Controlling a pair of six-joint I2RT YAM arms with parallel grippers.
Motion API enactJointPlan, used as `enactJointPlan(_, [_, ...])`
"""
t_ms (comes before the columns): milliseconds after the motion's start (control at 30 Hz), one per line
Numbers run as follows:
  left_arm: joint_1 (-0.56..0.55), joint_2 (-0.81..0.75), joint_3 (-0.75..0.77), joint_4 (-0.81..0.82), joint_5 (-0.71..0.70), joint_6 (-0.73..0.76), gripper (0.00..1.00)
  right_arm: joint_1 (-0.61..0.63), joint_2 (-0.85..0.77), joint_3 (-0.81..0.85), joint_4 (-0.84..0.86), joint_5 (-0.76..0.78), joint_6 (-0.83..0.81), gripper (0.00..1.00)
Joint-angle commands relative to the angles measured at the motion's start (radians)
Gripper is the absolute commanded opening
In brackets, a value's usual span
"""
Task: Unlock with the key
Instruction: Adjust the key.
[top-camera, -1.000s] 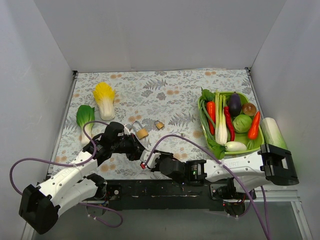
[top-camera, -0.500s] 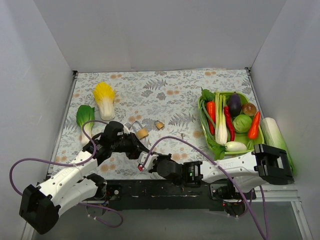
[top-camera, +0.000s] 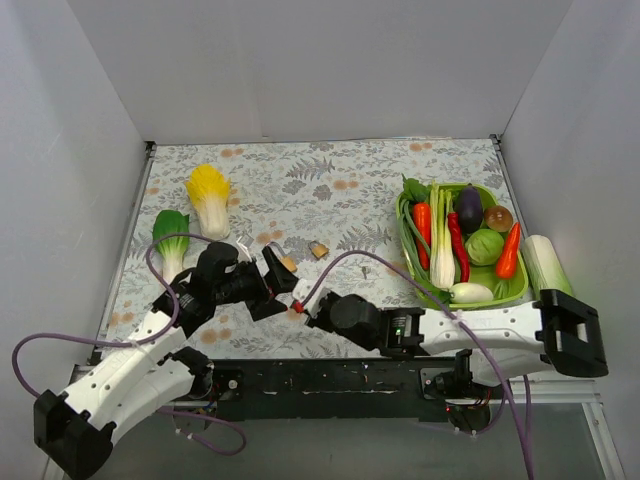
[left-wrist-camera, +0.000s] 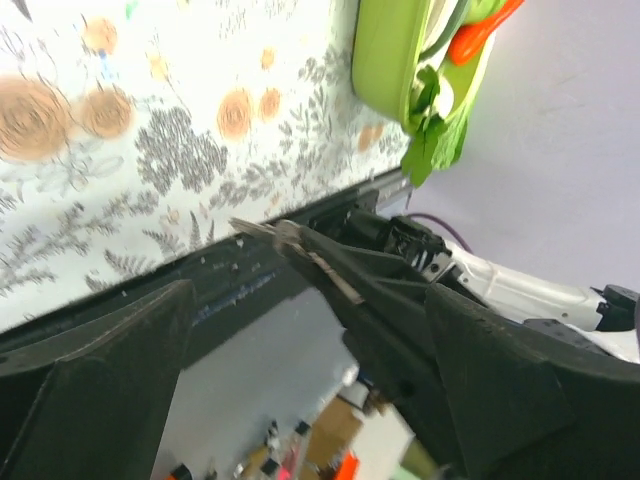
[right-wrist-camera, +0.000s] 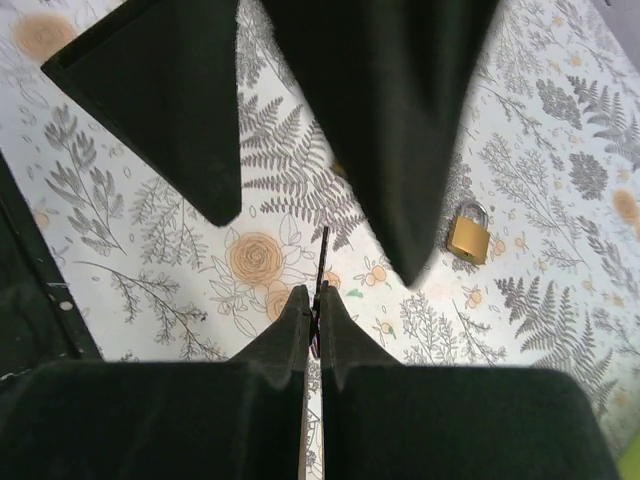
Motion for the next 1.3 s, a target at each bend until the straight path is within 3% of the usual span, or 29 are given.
enactJointPlan(0, [0.007, -0.098, 0.02, -0.047, -0.192, 0.068, 0.98, -0.116, -0.142, -0.046, -0.016, -0.322, 0.155, 0.01])
enactJointPlan(133, [0.008, -0.175, -0.029, -0.024, -0.269, 0.066, 0.98, -0.233, -0.214, -0.08, -0.038, -0.574, 0.233, 0.01])
enactJointPlan(300, [0.008, -0.102, 0.002, -0.104, -0.421, 0.109, 0.98, -0.356, -0.225, -0.081, -0.046, -0.842, 0.325, 0.01])
enactJointPlan(400, [0.008, -0.06, 0.032, -0.081, -0.403, 0.176, 0.97, -0.419, -0.216, -0.098, 0.025, -0.991, 0.399, 0.01])
enactJointPlan(533, [0.008, -0.14, 0.021, 0.058, -0.367, 0.273, 0.98, -0.515, -0.199, -0.133, 0.145, -1.199, 0.5, 0.01])
enactJointPlan(600, [0.01, -0.198, 0.006, 0.123, -0.305, 0.36, 0.98, -0.544, -0.19, -0.147, 0.192, -1.27, 0.564, 0.01])
enactJointPlan(700, [0.008, -0.235, -0.048, 0.276, -0.08, 0.416, 0.98, -0.589, -0.167, -0.165, 0.29, -1.393, 0.653, 0.01])
enactJointPlan(733, [0.008, -0.232, -0.06, 0.352, 0.056, 0.414, 0.98, -0.598, -0.156, -0.164, 0.319, -1.419, 0.663, 0.01])
enactJointPlan(867, [0.008, -0.166, -0.074, 0.43, 0.265, 0.423, 0.9, -0.6, -0.134, -0.141, 0.335, -1.545, 0.696, 0.01])
enactJointPlan(967, [0.008, -0.118, -0.047, 0.43, 0.343, 0.459, 0.82, -0.6, -0.122, -0.13, 0.349, -1.591, 0.721, 0.01])
enactJointPlan(1100, [0.007, -0.078, -0.017, 0.433, 0.38, 0.482, 0.63, -0.6, -0.102, -0.127, 0.392, -1.623, 0.759, 0.01])
enactJointPlan(1267, [0.002, -0.057, -0.025, 0.437, 0.421, 0.488, 0.6, -0.601, -0.084, -0.132, 0.452, -1.623, 0.813, 0.01])
